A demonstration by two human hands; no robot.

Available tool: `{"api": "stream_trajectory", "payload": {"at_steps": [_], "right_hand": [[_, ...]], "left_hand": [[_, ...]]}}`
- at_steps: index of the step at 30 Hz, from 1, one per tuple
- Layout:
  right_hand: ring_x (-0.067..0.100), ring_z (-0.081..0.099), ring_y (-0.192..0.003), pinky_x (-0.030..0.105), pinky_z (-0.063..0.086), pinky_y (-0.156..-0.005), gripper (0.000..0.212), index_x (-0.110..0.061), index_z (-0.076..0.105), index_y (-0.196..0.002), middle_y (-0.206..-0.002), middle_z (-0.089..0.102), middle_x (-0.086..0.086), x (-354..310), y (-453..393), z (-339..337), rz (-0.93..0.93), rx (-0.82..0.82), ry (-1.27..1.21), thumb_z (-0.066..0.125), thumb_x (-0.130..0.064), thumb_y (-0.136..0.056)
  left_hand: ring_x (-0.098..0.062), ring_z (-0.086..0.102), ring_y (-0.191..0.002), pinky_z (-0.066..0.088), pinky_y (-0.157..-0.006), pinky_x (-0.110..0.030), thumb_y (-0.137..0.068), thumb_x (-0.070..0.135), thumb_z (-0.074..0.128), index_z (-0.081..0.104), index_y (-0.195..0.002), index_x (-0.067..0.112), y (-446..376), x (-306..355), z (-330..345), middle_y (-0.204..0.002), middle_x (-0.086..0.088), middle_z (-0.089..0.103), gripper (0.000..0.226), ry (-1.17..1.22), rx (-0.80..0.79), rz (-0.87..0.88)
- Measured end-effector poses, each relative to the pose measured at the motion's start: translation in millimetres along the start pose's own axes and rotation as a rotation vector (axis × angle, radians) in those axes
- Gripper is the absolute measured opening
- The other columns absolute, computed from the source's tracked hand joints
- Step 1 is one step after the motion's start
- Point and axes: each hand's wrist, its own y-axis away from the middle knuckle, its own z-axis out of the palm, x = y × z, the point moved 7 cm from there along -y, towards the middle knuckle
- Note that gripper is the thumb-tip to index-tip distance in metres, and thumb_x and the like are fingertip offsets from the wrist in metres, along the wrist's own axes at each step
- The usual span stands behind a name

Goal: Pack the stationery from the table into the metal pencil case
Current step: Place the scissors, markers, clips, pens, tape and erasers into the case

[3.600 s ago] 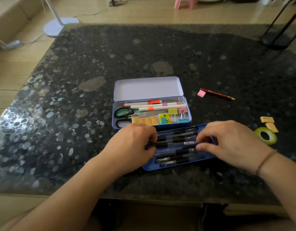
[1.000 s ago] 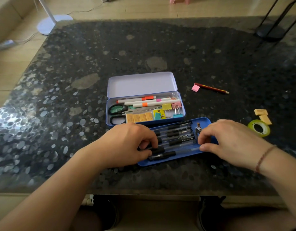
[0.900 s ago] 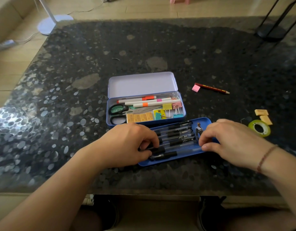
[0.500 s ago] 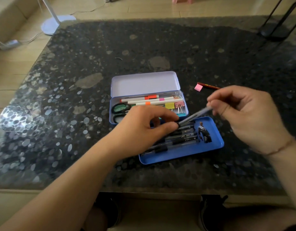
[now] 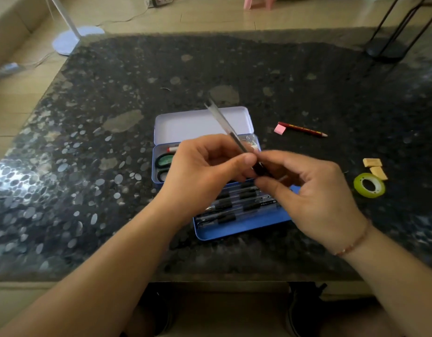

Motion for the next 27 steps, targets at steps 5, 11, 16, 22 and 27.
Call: {"api": "stream_trajectory", "payload": {"at_steps": [5, 11, 16, 22, 27], "right_hand": [[-0.004, 0.057, -0.099, 0.010, 0.045, -0.085, 0.031, -0.035, 0.065, -0.105, -0.100, 0.059, -0.024, 24, 9, -19, 0.050, -0.034, 0.144, 0.065, -0.020, -0.078], [0.006, 0.050, -0.086, 0.033, 0.049, -0.073, 0.027, -0.038, 0.072, -0.099, -0.085, 0.060, -0.019, 34, 18, -13, 0.038, -0.274, 0.429, 0.073, -0.028, -0.074], [0.004, 0.049, -0.096, 0.028, 0.047, -0.086, 0.028, -0.038, 0.066, -0.113, -0.100, 0.050, -0.020, 33, 21, 21, 0.068, -0.483, 0.478, 0.063, -0.030, -0.087], [0.001, 0.050, -0.097, 0.024, 0.046, -0.087, 0.023, -0.037, 0.064, -0.112, -0.105, 0.054, -0.019, 38, 26, 29, 0.088, -0.516, 0.473, 0.058, -0.031, -0.090], [-0.003, 0.047, -0.084, 0.023, 0.048, -0.080, 0.017, -0.034, 0.061, -0.093, -0.091, 0.048, -0.020, 38, 21, 33, 0.080, -0.428, 0.418, 0.069, -0.025, -0.081]], "left_hand": [[-0.009, 0.070, -0.084, 0.056, -0.077, -0.024, -0.079, 0.004, 0.073, 0.072, -0.099, 0.018, 3, -6, 0, -0.089, 0.004, 0.075, 0.024, -0.372, -0.078, 0.008], [0.000, 0.061, -0.078, 0.049, -0.074, -0.011, -0.082, -0.004, 0.053, 0.071, -0.099, 0.020, 5, -11, -39, -0.086, 0.011, 0.068, 0.035, -0.970, 0.063, 0.112], [-0.004, 0.059, -0.091, 0.052, -0.082, -0.026, -0.087, 0.022, 0.064, 0.069, -0.106, 0.021, 14, -22, -8, -0.099, 0.009, 0.065, 0.020, -1.021, -0.279, 0.224], [-0.006, 0.058, -0.087, 0.053, -0.076, -0.031, -0.083, 0.033, 0.069, 0.068, -0.101, 0.025, 19, -31, 3, -0.097, 0.011, 0.062, 0.020, -1.056, -0.447, 0.216], [-0.004, 0.053, -0.080, 0.051, -0.069, -0.030, -0.079, 0.039, 0.069, 0.064, -0.094, 0.031, 22, -38, 7, -0.090, 0.015, 0.057, 0.018, -1.120, -0.547, 0.194]]}}
